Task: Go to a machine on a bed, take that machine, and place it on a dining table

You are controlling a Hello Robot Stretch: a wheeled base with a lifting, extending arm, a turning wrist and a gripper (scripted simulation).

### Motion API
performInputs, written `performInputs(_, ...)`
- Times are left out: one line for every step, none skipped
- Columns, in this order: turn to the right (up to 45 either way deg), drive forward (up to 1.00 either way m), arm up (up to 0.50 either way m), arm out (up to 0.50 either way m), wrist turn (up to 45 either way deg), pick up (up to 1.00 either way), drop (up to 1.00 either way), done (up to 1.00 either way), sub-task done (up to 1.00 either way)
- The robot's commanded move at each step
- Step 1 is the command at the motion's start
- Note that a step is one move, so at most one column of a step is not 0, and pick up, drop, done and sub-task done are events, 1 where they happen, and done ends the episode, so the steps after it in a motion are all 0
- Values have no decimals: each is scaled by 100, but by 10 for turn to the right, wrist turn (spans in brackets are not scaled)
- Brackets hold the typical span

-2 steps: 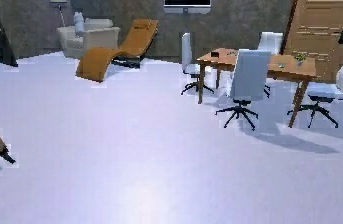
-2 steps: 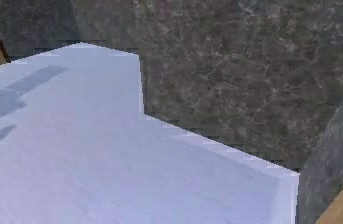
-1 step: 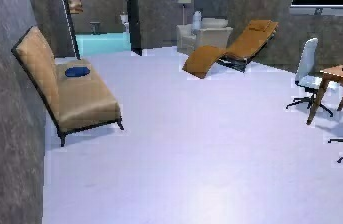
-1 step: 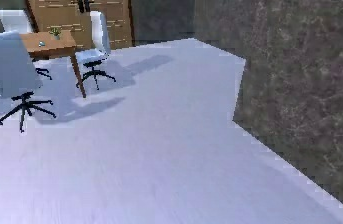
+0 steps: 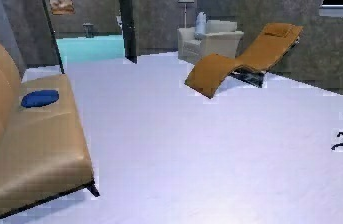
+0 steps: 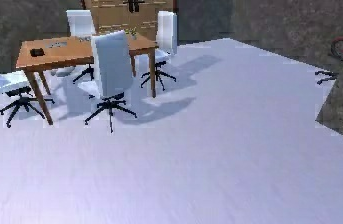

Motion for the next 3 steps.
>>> performInputs(0,100,0,0,0,0,0,0,0)
performInputs(-60,0,0,0,0,0,0,0,0)
performInputs(0,50,0,0,0,0,0,0,0)
